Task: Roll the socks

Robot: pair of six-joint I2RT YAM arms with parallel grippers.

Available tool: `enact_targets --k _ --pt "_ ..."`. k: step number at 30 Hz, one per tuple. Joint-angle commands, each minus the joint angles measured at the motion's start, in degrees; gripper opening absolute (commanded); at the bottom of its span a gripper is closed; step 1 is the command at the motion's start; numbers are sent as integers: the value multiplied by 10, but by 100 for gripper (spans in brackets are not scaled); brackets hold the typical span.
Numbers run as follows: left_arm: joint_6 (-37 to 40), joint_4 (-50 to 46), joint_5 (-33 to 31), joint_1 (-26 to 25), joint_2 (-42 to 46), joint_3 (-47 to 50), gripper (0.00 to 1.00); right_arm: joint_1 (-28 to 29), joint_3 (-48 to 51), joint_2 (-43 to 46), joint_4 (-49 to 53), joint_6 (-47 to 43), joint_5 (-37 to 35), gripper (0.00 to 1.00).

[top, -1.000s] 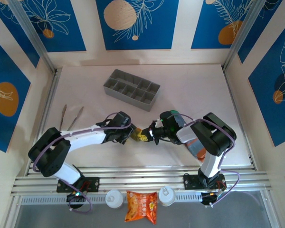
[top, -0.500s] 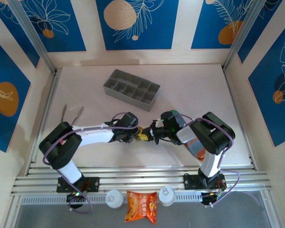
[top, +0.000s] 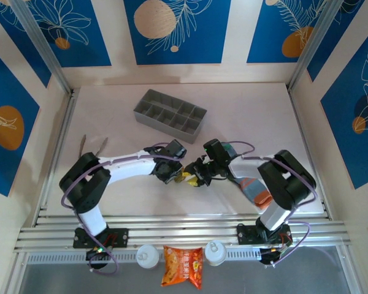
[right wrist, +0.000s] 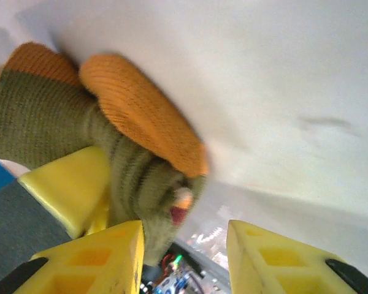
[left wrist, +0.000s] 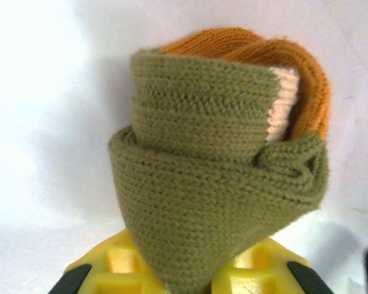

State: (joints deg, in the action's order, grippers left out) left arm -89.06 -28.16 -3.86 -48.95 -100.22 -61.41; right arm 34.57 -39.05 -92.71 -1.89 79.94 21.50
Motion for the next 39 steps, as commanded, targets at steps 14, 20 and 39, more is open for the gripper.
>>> enact_targets --k 14,20,39 --pt "82 -382 29 -8 -246 -220 0 -3 86 154 139 -49 -97 39" --pt "112 -394 42 -7 -308 -282 0 -5 90 165 145 -54 -94 38" --pt "138 -423 76 -8 -396 -371 1 93 127 202 -80 -67 -176 50"
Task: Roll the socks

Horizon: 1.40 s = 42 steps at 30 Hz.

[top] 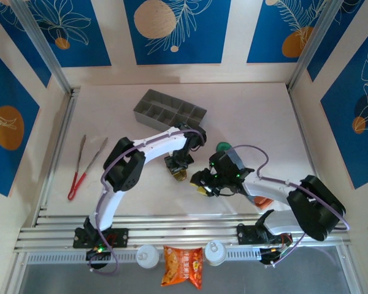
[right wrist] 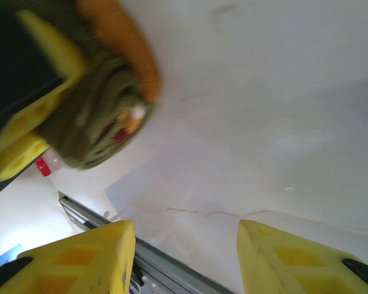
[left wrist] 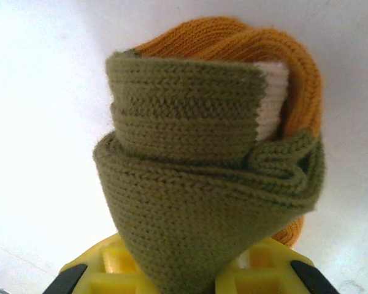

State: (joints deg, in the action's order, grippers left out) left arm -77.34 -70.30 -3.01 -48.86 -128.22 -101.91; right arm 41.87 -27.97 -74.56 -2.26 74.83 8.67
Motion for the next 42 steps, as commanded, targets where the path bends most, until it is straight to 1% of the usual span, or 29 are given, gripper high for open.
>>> enact_targets --k 1,3,4,6,10,14,16,23,28,31,35,38,39,40,42 --pt "23 -12 66 -10 -122 26 0 32 30 25 -106 -22 -72 53" --pt "24 -17 68 -10 -126 24 0 46 67 21 -201 -21 -100 57" --pt "24 -15 72 -10 -126 26 0 49 87 12 -256 -16 -106 58" --pt "29 -17 80 -9 -131 25 0 49 106 -15 -330 -6 -108 59" --pt "39 -15 85 -9 -139 22 0 52 93 -92 -399 5 -81 59" --pt "44 -14 86 -9 -143 18 0 60 92 -146 -486 22 -96 59" --pt "45 -12 87 -9 -146 16 0 61 92 -164 -512 28 -102 59" --pt "44 -10 88 -9 -151 9 0 60 78 -189 -507 38 -112 57" --pt "49 -10 87 -10 -152 11 0 55 67 -207 -494 54 -127 53" --pt "51 -8 88 -10 -152 13 0 50 65 -223 -521 67 -129 50" --pt "53 -5 94 -10 -152 14 0 47 56 -232 -505 83 -134 46" --pt "54 -2 98 -11 -150 17 0 46 53 -233 -475 98 -152 40" --pt "54 0 99 -12 -149 19 0 44 55 -235 -469 107 -157 37" --pt "54 1 98 -11 -147 21 0 40 56 -239 -464 117 -159 32" --pt "56 4 96 -12 -143 27 0 33 58 -245 -439 147 -159 29"
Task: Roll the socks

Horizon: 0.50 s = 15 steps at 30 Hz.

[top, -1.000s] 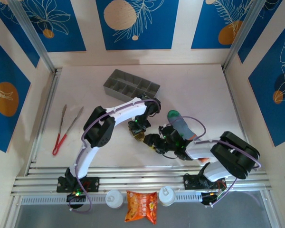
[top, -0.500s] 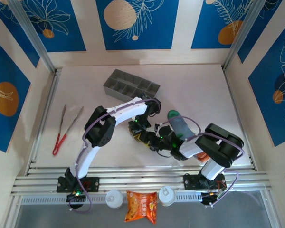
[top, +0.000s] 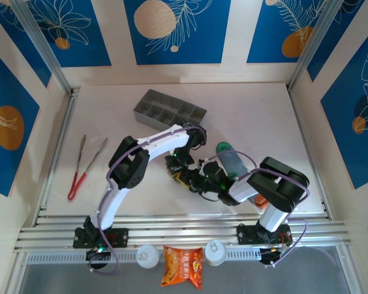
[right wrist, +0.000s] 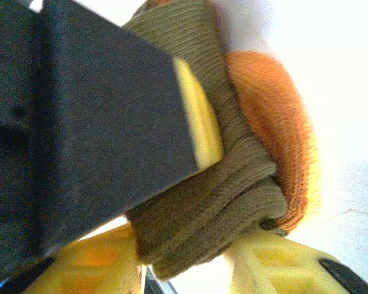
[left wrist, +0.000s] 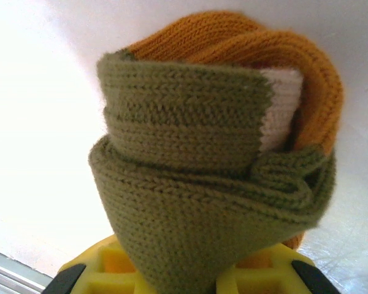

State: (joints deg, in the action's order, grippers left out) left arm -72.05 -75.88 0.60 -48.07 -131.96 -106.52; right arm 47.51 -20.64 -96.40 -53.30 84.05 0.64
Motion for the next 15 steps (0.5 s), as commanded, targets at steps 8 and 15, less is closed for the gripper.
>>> enact_targets --k 8,15 --pt "12 70 59 -19 -88 88 0 -30 -13 -31 184 160 -79 8" --pt "7 118 22 -11 -4 133 31 -43 -13 -37 304 271 -21 0"
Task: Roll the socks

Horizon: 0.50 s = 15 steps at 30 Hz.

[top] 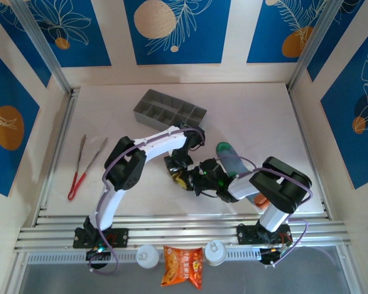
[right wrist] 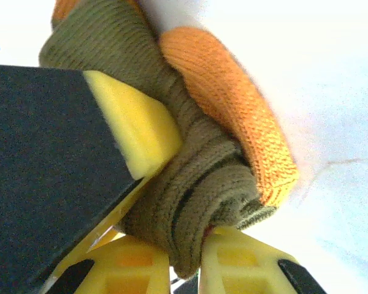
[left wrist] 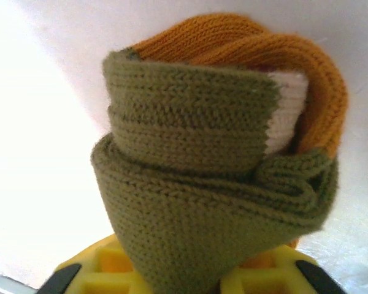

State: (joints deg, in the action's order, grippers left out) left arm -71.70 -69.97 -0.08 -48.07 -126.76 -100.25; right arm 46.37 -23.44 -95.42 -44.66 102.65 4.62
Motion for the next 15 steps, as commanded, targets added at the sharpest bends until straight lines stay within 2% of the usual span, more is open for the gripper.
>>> enact_targets --k 1,3,5,10,15 --pt "-1 75 26 -8 -38 84 46 -33 15 -49 229 96 -46 0" --pt "-5 100 25 -1 -14 99 68 -38 16 -56 241 108 -16 0" --pt "2 100 23 5 -8 89 77 -40 17 -64 243 108 3 0" --pt "42 -7 23 5 -69 -5 79 -41 19 -78 241 101 19 0" --pt "37 13 9 -1 -67 11 82 -41 15 -85 244 96 25 0"
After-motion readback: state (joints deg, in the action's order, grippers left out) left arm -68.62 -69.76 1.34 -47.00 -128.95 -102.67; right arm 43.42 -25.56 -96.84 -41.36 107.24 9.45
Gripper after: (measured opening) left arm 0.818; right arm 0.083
